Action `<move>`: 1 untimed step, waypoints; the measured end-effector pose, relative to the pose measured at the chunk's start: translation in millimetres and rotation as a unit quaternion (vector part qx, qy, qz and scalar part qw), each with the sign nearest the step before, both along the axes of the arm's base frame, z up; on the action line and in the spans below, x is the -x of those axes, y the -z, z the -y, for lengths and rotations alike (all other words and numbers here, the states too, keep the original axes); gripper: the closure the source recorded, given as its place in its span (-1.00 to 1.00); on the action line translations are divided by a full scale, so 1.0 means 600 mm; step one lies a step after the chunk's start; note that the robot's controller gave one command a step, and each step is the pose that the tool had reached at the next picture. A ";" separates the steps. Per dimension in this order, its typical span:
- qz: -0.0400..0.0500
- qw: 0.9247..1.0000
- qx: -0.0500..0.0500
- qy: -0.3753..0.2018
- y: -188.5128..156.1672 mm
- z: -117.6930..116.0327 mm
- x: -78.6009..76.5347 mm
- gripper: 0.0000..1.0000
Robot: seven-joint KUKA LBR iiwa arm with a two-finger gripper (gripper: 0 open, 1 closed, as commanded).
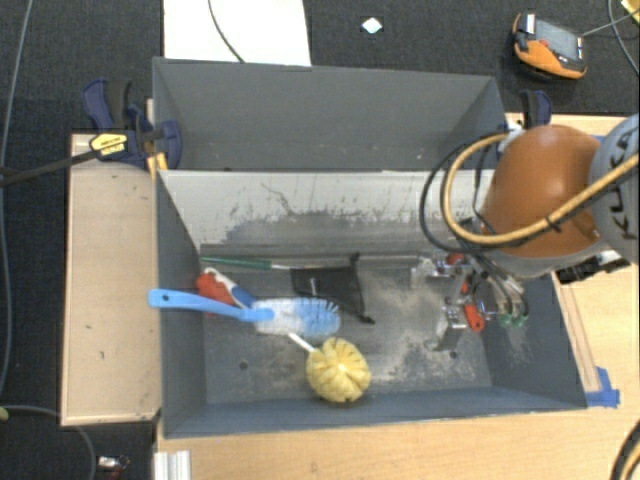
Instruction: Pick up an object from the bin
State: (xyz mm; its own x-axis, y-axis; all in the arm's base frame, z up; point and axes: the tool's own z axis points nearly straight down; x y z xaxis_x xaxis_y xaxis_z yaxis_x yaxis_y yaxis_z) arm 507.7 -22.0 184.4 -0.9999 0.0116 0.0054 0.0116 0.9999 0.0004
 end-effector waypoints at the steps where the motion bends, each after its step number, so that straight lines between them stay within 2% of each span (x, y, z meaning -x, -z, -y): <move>1: 0.004 1.000 0.000 -0.001 -0.007 0.000 -0.003 -1.00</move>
Offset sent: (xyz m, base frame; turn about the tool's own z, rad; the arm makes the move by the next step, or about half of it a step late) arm 0.0654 0.1006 -0.1144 0.1503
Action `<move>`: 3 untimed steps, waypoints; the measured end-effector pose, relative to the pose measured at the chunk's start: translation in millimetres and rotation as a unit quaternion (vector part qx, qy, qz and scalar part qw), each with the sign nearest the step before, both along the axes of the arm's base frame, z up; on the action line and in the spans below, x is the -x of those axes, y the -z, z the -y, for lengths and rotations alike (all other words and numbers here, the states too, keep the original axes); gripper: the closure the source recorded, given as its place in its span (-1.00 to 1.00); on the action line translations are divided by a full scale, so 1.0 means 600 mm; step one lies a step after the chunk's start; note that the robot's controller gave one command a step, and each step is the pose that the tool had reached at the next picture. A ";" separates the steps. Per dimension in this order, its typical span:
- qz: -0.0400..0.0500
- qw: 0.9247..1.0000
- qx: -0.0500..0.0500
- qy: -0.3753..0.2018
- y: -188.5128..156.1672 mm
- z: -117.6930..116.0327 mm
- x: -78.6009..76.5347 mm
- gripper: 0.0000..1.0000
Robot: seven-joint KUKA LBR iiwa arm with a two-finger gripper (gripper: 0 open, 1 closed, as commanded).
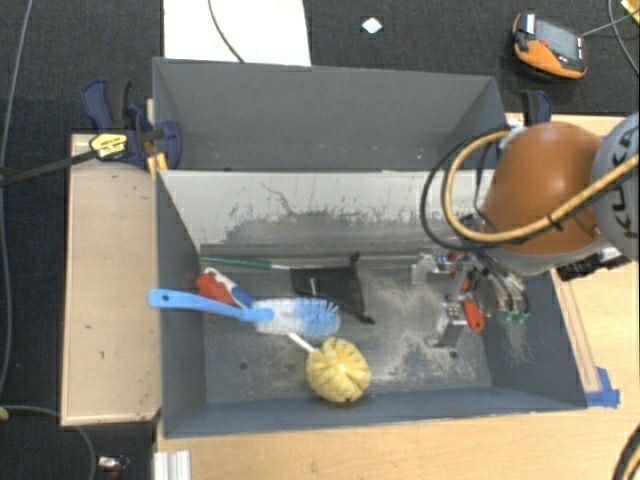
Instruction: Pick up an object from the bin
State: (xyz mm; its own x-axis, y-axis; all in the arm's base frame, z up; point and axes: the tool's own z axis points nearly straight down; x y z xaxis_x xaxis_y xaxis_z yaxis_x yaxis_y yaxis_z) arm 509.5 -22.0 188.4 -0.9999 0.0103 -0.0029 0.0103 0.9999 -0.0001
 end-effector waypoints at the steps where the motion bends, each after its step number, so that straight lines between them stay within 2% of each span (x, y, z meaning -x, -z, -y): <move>1: 0.002 0.997 -0.002 0.073 0.199 -0.172 -0.109 -1.00; 2: 0.006 1.000 0.001 -0.030 0.089 -0.132 -0.106 -1.00; 3: 0.000 0.990 -0.002 0.138 0.146 -0.211 -0.112 -1.00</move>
Offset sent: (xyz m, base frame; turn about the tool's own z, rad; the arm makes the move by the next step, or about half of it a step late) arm 0.0624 0.0796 -0.0542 -0.0601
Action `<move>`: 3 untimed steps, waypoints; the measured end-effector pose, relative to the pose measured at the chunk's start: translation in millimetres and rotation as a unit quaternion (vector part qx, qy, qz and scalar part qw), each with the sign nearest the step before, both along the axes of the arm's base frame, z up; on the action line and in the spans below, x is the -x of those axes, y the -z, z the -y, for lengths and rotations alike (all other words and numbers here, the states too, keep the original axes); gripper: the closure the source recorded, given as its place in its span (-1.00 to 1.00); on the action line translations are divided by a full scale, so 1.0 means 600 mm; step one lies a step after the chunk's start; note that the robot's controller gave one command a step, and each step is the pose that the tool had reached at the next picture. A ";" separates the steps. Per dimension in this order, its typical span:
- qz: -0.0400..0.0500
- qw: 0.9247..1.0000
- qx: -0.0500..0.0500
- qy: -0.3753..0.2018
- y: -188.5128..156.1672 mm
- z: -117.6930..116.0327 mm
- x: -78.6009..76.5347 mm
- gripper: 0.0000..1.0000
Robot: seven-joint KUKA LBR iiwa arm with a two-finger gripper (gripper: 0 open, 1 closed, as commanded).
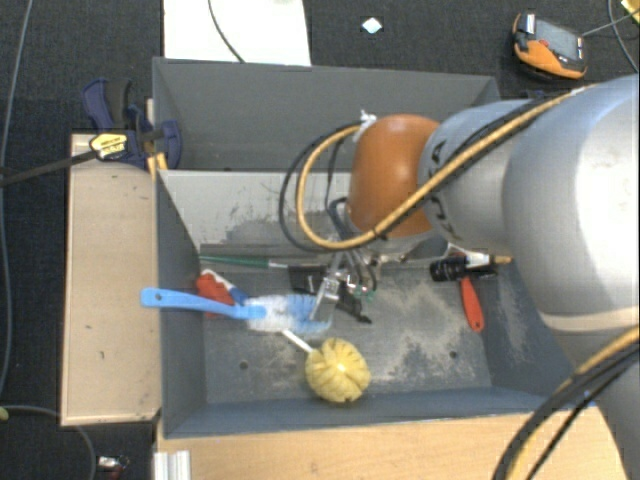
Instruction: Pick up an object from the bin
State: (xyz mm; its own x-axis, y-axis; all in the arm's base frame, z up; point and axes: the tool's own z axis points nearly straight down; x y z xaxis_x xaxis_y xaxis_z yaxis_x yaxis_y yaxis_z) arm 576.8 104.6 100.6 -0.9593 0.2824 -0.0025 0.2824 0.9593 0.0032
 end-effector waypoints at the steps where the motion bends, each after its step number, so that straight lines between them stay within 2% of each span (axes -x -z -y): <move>1: 0.005 0.997 0.003 -0.072 0.047 0.009 -0.011 -1.00; 2: 0.005 0.994 -0.001 0.111 0.045 0.024 -0.013 1.00; 3: 0.006 0.994 -0.001 0.110 0.045 0.024 -0.013 1.00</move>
Offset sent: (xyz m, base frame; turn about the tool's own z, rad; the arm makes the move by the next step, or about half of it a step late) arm 0.0044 -0.0151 -0.0306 0.2259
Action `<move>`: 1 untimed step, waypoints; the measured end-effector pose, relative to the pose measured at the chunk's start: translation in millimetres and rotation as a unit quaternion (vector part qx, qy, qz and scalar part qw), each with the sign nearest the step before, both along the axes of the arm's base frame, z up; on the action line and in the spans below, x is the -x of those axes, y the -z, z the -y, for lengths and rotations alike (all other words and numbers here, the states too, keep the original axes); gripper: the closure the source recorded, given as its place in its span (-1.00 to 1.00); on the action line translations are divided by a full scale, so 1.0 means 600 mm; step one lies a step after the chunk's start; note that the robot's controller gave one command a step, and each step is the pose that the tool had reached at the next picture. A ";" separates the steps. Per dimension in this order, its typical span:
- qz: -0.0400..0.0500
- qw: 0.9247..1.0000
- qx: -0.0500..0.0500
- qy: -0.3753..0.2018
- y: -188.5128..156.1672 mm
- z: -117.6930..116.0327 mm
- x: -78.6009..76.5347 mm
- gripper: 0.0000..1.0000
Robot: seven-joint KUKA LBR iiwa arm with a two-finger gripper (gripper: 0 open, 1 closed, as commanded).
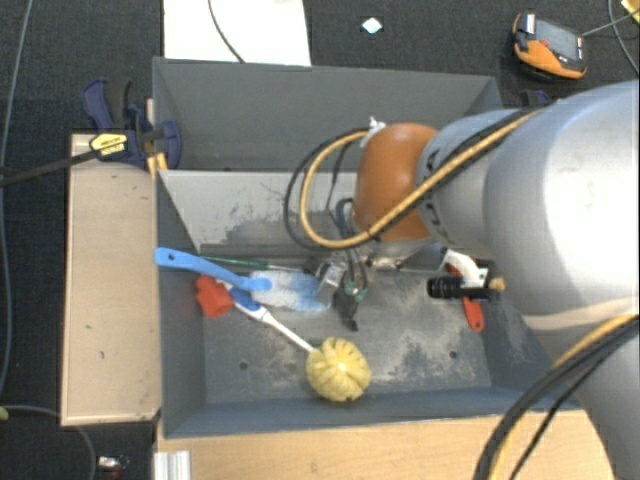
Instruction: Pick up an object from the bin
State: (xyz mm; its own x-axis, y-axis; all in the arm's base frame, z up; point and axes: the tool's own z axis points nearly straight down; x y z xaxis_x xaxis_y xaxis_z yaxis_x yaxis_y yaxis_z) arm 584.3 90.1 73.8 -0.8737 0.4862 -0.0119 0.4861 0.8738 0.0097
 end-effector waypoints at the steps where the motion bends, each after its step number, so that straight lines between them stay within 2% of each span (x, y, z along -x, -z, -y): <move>1: 0.001 1.000 0.000 -0.001 -0.019 0.000 0.000 1.00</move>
Offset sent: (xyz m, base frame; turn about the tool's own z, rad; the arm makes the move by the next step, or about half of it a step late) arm -0.0001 0.0000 0.0400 -0.0018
